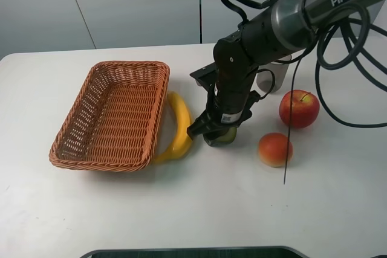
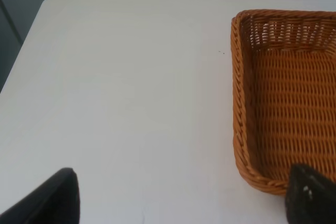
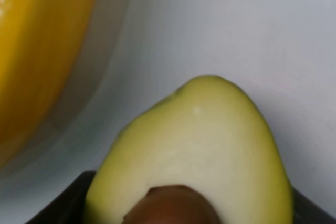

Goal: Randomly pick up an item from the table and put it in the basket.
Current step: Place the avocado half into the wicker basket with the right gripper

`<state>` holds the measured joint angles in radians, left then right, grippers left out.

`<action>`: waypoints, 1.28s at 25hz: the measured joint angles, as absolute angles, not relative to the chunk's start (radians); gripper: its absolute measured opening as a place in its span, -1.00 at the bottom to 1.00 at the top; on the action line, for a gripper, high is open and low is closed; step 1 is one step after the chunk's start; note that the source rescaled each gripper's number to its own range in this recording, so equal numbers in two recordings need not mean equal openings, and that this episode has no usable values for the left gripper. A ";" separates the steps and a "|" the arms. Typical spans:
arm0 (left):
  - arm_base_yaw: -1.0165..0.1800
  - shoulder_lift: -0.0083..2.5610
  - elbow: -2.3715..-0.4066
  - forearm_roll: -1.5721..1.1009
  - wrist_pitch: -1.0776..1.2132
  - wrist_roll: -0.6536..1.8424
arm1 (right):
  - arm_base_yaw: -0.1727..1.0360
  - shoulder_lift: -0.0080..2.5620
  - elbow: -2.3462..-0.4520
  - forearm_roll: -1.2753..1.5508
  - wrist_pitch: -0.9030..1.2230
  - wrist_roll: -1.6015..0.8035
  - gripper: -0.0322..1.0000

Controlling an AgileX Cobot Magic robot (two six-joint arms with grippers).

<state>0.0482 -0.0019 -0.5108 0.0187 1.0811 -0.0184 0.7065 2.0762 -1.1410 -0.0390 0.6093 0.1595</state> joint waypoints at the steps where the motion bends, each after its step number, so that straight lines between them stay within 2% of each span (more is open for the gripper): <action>1: 0.048 -0.002 -0.511 0.019 1.081 -0.018 | 0.707 2.076 -1.141 -0.039 0.609 0.160 -0.93; 10: 0.048 -0.002 -0.511 0.019 1.081 -0.018 | 0.707 2.076 -1.145 -0.041 0.622 0.156 -0.93; 23: 0.048 -0.002 -0.511 0.019 1.081 -0.018 | 0.707 1.921 -1.276 -0.064 0.924 0.134 -0.93; 32: 0.048 -0.002 -0.511 0.019 1.081 -0.018 | 0.707 1.862 -1.295 -0.062 0.979 0.134 -0.93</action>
<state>0.0482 -0.0019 -0.5108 0.0187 1.0811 -0.0184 0.7065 1.8620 -1.2949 -0.0622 0.9787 0.1339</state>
